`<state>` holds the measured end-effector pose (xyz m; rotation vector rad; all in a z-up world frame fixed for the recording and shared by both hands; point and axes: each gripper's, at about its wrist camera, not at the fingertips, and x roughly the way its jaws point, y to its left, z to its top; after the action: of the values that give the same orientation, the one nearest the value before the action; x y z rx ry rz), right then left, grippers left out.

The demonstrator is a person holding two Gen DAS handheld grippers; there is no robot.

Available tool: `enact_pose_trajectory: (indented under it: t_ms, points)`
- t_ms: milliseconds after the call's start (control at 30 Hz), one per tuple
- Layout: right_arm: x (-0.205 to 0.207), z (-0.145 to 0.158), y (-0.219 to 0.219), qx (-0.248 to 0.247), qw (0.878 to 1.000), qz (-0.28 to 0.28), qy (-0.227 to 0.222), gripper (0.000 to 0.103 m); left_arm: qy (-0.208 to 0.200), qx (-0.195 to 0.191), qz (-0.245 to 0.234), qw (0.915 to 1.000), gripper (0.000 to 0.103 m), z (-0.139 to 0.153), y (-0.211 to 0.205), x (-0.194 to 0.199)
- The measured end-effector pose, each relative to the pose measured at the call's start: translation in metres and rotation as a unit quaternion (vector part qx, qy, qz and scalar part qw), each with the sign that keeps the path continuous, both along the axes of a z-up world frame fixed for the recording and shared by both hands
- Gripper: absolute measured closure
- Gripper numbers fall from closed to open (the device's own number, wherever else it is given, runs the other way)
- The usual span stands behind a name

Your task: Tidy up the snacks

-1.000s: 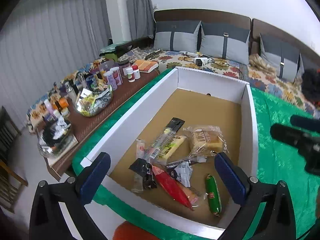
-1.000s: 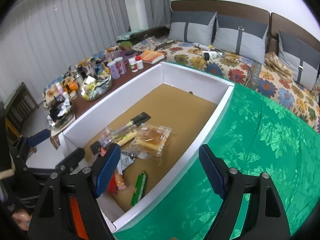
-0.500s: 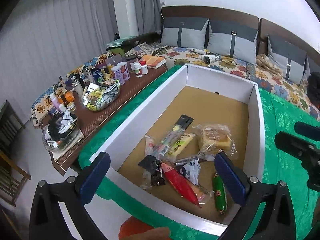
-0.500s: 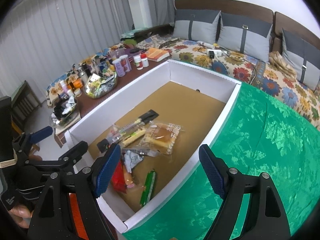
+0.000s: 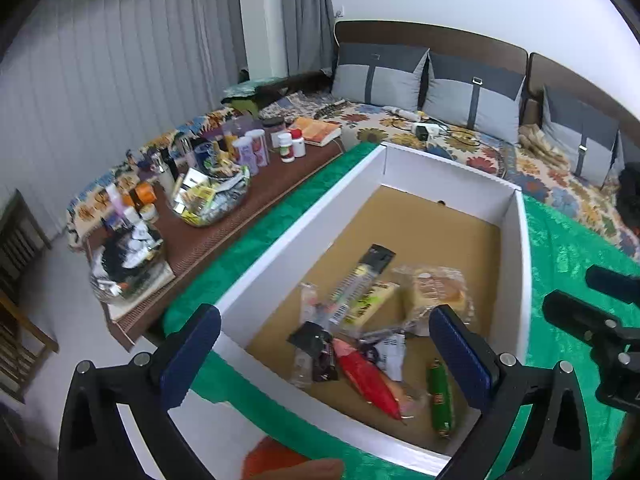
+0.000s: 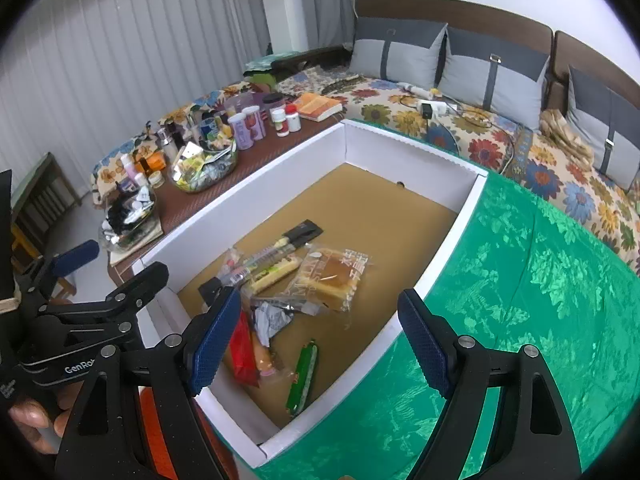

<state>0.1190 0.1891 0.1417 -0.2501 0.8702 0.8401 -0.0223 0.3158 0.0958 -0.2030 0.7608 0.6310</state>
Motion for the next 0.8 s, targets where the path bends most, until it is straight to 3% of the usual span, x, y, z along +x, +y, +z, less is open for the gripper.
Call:
enact_pose_trajectory:
  t_ms: [433, 800]
  points:
    - [0.0018, -0.0023, 0.004, -0.008, 1.0, -0.01, 0.008, 0.02, -0.004, -0.055, -0.013, 0.9984, 0.0, -0.0065, 0.0107, 0.0001]
    - [0.0026, -0.0034, -0.0001, -0.009, 1.0, -0.014, 0.014, 0.02, -0.005, -0.044, -0.021, 0.9988, 0.0, -0.0035, 0.0035, 0.0034]
